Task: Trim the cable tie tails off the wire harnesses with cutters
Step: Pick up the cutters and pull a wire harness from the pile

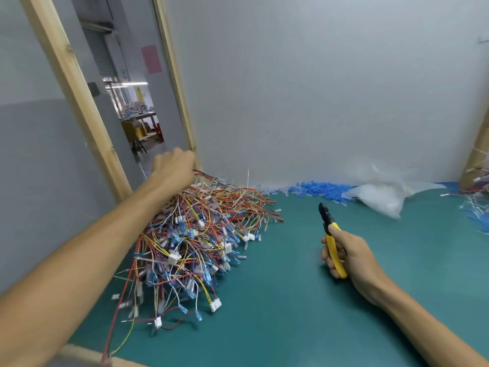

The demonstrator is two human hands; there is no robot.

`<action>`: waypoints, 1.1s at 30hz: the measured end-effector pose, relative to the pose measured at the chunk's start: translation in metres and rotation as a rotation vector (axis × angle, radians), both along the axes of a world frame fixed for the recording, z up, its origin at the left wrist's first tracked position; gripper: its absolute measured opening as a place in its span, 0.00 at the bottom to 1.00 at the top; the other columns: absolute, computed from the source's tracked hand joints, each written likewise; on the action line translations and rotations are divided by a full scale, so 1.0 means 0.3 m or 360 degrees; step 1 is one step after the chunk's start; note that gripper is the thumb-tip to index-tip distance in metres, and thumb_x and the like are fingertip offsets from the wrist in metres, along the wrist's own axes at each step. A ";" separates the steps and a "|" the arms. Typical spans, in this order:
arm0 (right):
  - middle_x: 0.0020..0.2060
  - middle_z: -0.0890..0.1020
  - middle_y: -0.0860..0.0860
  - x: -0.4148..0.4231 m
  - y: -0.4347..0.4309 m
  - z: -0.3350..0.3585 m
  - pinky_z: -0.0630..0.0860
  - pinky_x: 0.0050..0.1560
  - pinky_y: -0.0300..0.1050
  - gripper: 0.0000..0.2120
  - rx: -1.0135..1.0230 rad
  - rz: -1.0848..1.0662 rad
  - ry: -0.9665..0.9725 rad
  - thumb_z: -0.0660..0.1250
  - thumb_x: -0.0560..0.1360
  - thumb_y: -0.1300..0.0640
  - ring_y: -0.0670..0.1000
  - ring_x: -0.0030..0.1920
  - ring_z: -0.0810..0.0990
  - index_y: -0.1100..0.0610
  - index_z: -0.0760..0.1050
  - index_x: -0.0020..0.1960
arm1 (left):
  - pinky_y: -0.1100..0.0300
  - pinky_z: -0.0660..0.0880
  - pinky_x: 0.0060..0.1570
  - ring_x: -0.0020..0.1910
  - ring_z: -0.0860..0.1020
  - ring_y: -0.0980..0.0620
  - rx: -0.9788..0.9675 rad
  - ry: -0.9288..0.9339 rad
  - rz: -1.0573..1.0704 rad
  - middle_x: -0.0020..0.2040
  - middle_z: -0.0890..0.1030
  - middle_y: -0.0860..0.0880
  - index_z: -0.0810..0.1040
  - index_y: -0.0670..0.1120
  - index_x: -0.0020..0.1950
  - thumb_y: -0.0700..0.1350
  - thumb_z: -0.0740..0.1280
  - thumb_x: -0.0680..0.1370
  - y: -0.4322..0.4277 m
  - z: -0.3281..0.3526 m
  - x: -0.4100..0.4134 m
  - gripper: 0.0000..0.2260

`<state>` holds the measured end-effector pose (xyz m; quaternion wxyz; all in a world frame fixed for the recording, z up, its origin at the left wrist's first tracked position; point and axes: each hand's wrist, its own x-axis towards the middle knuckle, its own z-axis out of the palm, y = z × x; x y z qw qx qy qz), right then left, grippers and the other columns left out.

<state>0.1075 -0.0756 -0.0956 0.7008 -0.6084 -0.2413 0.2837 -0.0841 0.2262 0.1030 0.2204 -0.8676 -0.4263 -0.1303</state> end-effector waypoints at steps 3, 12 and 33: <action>0.34 0.80 0.61 0.002 0.004 0.000 0.71 0.27 0.46 0.29 0.0006 -0.0003 -0.0021 0.68 0.75 0.37 0.56 0.28 0.73 0.65 0.77 0.52 | 0.56 0.68 0.32 0.30 0.74 0.51 -0.0178 -0.0043 -0.0073 0.31 0.75 0.50 0.75 0.46 0.34 0.46 0.72 0.76 -0.004 0.012 0.000 0.12; 0.34 0.80 0.60 0.011 0.006 -0.005 0.70 0.26 0.45 0.22 0.0003 -0.0014 -0.0005 0.64 0.84 0.44 0.55 0.27 0.73 0.65 0.77 0.52 | 0.62 0.73 0.32 0.32 0.76 0.54 -0.0987 -0.1547 -0.0836 0.34 0.79 0.54 0.81 0.49 0.37 0.49 0.70 0.82 -0.147 0.208 0.077 0.14; 0.32 0.76 0.49 0.171 -0.084 0.018 0.76 0.33 0.44 0.16 0.0277 -0.0603 0.0109 0.75 0.72 0.72 0.51 0.31 0.77 0.56 0.72 0.46 | 0.47 0.84 0.34 0.31 0.83 0.44 -0.2324 -0.0801 -0.1184 0.40 0.80 0.42 0.76 0.45 0.68 0.39 0.69 0.82 -0.704 -0.575 0.412 0.15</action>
